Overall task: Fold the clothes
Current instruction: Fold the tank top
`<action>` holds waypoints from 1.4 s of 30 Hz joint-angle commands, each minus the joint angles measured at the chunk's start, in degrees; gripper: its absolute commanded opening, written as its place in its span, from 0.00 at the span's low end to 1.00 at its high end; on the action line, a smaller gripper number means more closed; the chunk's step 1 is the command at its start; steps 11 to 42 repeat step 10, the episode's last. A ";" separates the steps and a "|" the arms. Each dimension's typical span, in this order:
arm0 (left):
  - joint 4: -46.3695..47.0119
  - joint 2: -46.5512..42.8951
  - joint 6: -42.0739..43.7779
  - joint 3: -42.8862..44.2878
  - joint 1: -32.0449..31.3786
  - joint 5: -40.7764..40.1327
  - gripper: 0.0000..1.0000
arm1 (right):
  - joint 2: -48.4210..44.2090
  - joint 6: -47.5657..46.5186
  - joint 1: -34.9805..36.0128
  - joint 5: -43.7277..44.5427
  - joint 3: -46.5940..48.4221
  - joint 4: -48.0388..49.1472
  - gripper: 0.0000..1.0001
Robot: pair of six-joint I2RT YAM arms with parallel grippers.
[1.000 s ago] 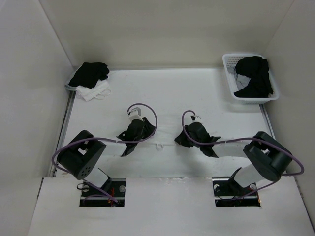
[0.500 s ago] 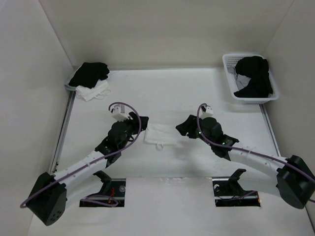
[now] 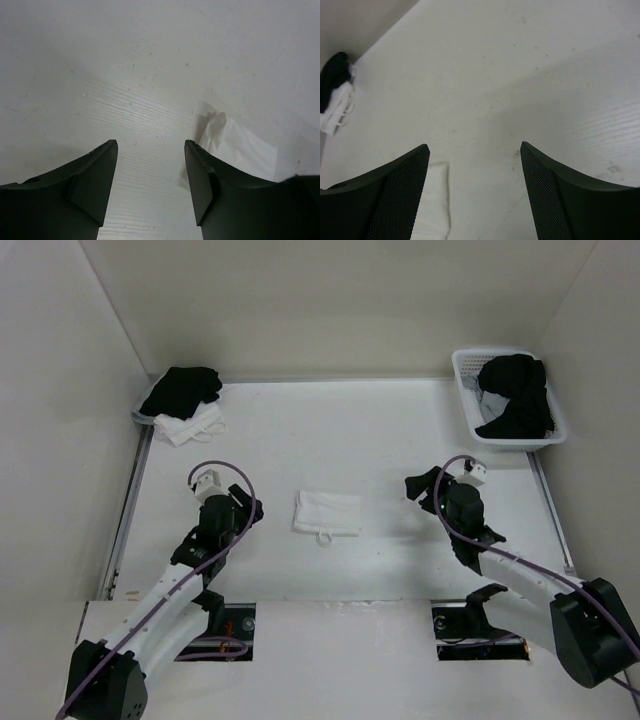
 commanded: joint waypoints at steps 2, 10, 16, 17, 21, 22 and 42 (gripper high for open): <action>-0.28 0.93 -0.60 -0.43 1.77 2.00 0.54 | 0.82 1.22 -1.18 -0.05 0.23 6.64 0.79; 2.54 5.06 0.10 0.62 0.46 2.26 0.56 | 2.40 1.57 -0.83 -1.45 0.76 6.99 0.79; 2.54 5.06 0.10 0.62 0.46 2.26 0.56 | 2.40 1.57 -0.83 -1.45 0.76 6.99 0.79; 2.54 5.06 0.10 0.62 0.46 2.26 0.56 | 2.40 1.57 -0.83 -1.45 0.76 6.99 0.79; 2.54 5.06 0.10 0.62 0.46 2.26 0.56 | 2.40 1.57 -0.83 -1.45 0.76 6.99 0.79; 2.54 5.06 0.10 0.62 0.46 2.26 0.56 | 2.40 1.57 -0.83 -1.45 0.76 6.99 0.79; 2.54 5.06 0.10 0.62 0.46 2.26 0.56 | 2.40 1.57 -0.83 -1.45 0.76 6.99 0.79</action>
